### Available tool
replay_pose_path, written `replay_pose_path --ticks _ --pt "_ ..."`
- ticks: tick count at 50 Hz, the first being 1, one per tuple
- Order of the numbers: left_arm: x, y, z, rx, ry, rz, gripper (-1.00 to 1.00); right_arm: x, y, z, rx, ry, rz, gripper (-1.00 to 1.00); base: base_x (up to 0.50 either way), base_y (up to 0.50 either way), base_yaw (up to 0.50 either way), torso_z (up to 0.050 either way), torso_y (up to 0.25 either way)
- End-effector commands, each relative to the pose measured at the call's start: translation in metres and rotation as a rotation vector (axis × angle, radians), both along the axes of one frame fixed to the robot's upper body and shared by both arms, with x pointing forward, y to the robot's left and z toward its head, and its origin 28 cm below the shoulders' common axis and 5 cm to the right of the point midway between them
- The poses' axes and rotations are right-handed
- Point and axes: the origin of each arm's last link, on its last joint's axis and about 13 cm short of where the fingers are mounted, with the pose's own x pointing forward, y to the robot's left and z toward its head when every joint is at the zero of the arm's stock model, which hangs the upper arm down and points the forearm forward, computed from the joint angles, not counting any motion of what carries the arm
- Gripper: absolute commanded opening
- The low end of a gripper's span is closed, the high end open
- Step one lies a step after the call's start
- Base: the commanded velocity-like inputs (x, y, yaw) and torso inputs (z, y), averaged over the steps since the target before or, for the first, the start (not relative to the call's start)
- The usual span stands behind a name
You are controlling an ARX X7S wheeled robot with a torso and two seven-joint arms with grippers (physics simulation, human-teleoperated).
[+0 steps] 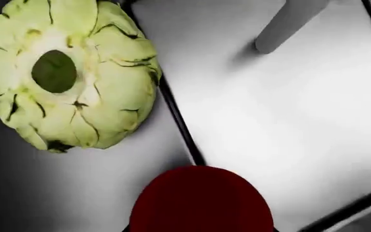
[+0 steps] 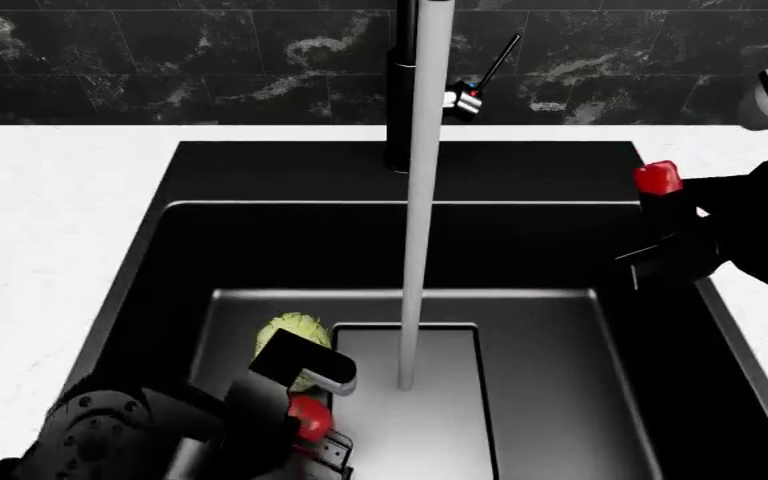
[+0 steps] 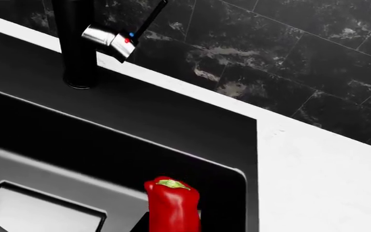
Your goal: Pick the tomatos and chili peppers from the sink and place them in one bowl. Place the artichoke in the other bowl. Then turn off the sink faucet.
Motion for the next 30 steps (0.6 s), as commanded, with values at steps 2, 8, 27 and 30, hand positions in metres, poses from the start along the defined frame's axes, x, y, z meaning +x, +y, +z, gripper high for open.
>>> replay_pose_path --ticks 2,8,27,30 --pt "-0.032 0.005 0.037 -0.063 -0.156 -0.094 -1.00 -0.004 -0.002 -0.024 0.011 -0.019 0.028 -1.00 0.00 0.00 0.00 0.000 0.000" --pt "-0.031 0.009 0.068 -0.114 -0.332 -0.108 -1.00 -0.007 0.000 -0.028 0.040 -0.057 0.015 -1.00 0.00 0.00 0.00 0.000 0.000" --pt "-0.041 0.016 0.130 -0.240 -0.717 -0.117 -1.00 -0.005 0.000 -0.030 0.054 -0.227 0.034 -1.00 0.00 0.00 0.00 0.000 0.000" --pt "-0.034 0.015 0.126 -0.230 -0.789 -0.118 -1.00 -0.005 0.000 -0.031 0.052 -0.265 0.028 -1.00 0.00 0.00 0.00 0.000 0.000"
